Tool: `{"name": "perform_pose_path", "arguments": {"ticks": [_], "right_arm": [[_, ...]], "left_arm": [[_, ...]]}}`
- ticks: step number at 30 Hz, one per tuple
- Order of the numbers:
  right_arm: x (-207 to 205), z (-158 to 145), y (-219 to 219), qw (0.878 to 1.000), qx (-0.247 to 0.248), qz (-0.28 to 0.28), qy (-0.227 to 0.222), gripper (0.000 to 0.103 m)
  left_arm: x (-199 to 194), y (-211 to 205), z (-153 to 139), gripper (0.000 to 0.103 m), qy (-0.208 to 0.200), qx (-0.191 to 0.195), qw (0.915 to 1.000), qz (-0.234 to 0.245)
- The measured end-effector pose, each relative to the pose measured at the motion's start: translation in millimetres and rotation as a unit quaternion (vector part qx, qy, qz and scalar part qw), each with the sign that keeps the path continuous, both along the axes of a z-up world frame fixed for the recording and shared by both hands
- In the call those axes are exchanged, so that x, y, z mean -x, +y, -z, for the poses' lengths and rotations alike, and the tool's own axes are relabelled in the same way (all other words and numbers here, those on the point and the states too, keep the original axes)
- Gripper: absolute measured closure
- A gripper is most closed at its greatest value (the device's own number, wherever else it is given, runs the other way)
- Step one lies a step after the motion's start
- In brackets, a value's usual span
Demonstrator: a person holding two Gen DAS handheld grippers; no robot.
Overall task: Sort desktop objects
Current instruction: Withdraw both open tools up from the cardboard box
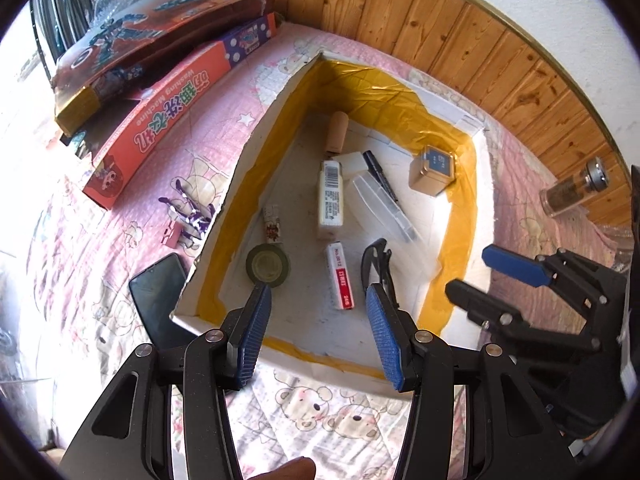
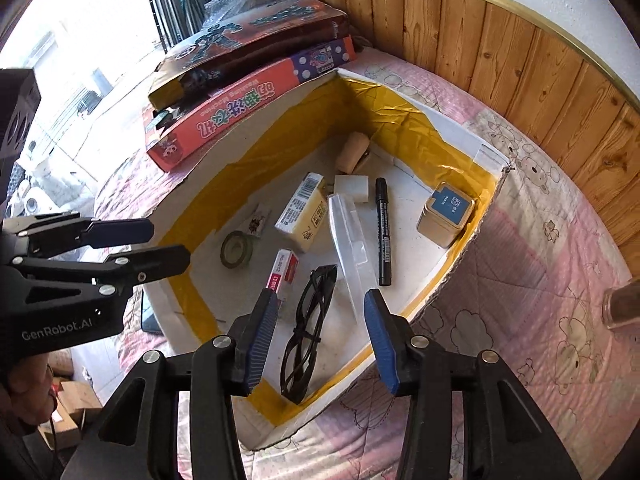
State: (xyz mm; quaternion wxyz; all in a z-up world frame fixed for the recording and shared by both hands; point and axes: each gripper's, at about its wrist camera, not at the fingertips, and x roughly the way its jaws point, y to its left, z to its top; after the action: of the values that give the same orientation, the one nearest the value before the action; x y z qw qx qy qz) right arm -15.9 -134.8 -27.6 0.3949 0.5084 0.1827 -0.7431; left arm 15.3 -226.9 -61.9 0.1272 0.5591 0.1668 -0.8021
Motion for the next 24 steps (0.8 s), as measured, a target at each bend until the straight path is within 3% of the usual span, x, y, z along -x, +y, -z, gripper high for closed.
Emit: {"name": "perform_pose_path", "arguments": {"ticks": [5, 8, 24], "right_arm": [[-27.2, -4.8, 4.6, 0.999, -0.01, -0.029, 0.02, 0.055], [-40.9, -6.3, 7.3, 0.999, -0.013, -0.04, 0.026, 0.054], [-68.7, -21.5, 3.3, 0.998, -0.01, -0.044, 0.039, 0.053]], "left_arm": [[-12.8, 9.4, -10.5, 0.05, 0.014, 0.004, 0.9999, 0.005], [-20.6, 14.1, -16.1, 0.044, 0.021, 0.004, 0.9998, 0.004], [-52.1, 26.3, -39.1, 0.044, 0.052, 0.024, 0.9983, 0.008]]}}
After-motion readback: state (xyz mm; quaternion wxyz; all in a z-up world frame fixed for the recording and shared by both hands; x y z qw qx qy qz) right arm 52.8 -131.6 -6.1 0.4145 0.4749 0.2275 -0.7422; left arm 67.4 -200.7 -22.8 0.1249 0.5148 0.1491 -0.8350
